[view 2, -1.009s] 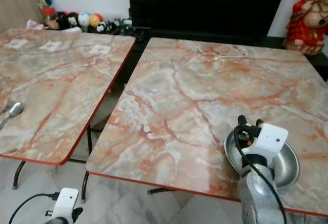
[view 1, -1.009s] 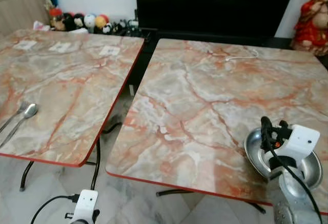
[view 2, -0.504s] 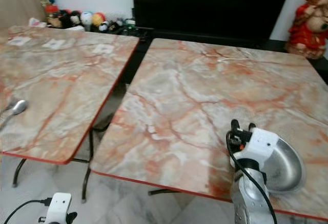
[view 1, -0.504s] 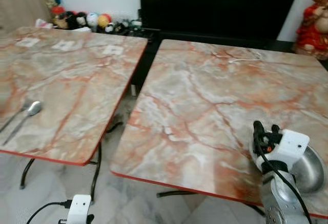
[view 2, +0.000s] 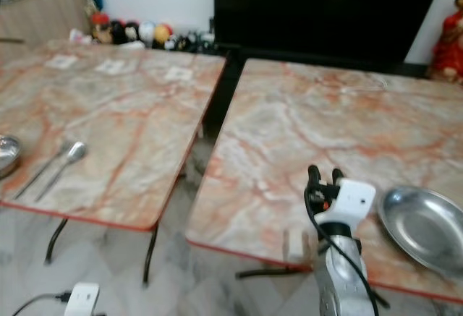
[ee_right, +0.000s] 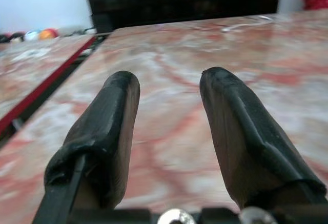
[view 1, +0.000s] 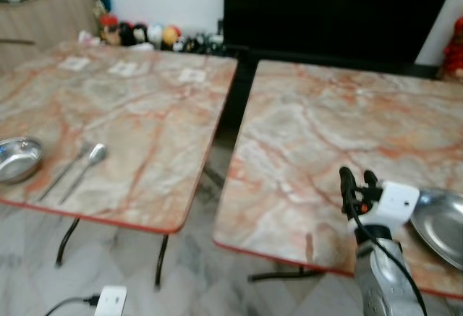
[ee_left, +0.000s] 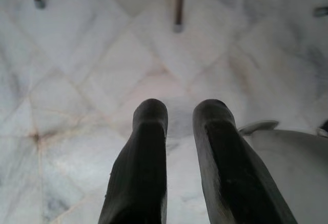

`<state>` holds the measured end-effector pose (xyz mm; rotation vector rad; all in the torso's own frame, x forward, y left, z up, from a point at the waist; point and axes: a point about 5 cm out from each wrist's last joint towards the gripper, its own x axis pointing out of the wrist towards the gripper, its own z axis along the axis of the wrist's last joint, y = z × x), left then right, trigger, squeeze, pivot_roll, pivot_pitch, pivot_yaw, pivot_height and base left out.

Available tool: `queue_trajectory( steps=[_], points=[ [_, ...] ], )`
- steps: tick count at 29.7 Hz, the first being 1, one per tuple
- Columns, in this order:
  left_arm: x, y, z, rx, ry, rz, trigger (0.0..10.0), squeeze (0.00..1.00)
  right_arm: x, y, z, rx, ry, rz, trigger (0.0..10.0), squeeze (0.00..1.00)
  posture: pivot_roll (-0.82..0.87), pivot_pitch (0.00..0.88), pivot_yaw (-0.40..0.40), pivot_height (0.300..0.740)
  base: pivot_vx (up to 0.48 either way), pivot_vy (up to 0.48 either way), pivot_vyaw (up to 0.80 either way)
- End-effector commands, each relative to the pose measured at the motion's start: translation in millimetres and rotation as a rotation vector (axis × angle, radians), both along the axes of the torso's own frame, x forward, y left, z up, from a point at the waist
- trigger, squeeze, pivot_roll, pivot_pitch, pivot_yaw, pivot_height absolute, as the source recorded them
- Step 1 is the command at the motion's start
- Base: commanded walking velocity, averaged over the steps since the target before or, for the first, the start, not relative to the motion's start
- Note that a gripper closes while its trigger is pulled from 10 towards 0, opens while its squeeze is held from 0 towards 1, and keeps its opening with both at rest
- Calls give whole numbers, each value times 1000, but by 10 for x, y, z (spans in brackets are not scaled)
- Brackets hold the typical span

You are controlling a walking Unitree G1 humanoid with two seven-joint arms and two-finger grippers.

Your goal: Setting the table

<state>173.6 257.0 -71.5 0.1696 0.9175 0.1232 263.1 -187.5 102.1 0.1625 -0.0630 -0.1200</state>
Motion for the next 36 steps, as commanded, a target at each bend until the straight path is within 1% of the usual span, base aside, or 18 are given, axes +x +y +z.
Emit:
queue_trajectory(
  steps=[1, 5, 9, 12, 17, 25, 29, 33, 36],
  points=[
    [-18, 51, 7, 8, 7, 5, 10000, 0, 15, 71, 36, 9, -25, 17, 10000, 0, 102, 0, -64, 740, 0, 480, 0],
    [-20, 35, 1, 7, 10, 1, 10000, 0, 11, 78, 31, 4, -29, 20, 10000, 0, 103, 0, -64, 740, 0, 480, 0],
    [-27, 14, -9, 5, 11, 0, 10000, 0, 23, 103, 25, 7, -29, 26, 10000, 0, 102, 0, -63, 740, 0, 480, 508],
    [-37, 12, -14, 5, 14, 1, 10000, 0, 34, 94, 20, 37, -32, 8, 10000, 0, 106, 0, -64, 740, 0, 480, 0],
    [-72, 78, -8, 9, 20, 12, 10000, 0, 53, 111, 20, 61, -39, -2, 10000, 0, 108, 0, -64, 740, 0, 480, 0],
    [-80, 109, -1, 12, 20, 15, 10000, 0, 79, 154, 22, 75, -48, 1, 10000, 0, 107, 0, -59, 740, 0, 480, 0],
    [-98, 78, -19, 9, 24, 15, 10000, 0, 79, 173, 19, 78, -48, 1, 10000, 0, 105, 0, -59, 740, 0, 480, 0],
    [-103, -3, -48, 1, 27, 11, 10000, 0, 87, 205, 11, 83, -46, 7, 10000, 0, 113, 0, -63, 740, 0, 480, 0],
    [-104, -30, -58, -1, 28, 14, 10000, 0, 93, 225, 10, 89, -47, 8, 10000, 0, 113, 0, -61, 740, 0, 480, 0]
  ],
)
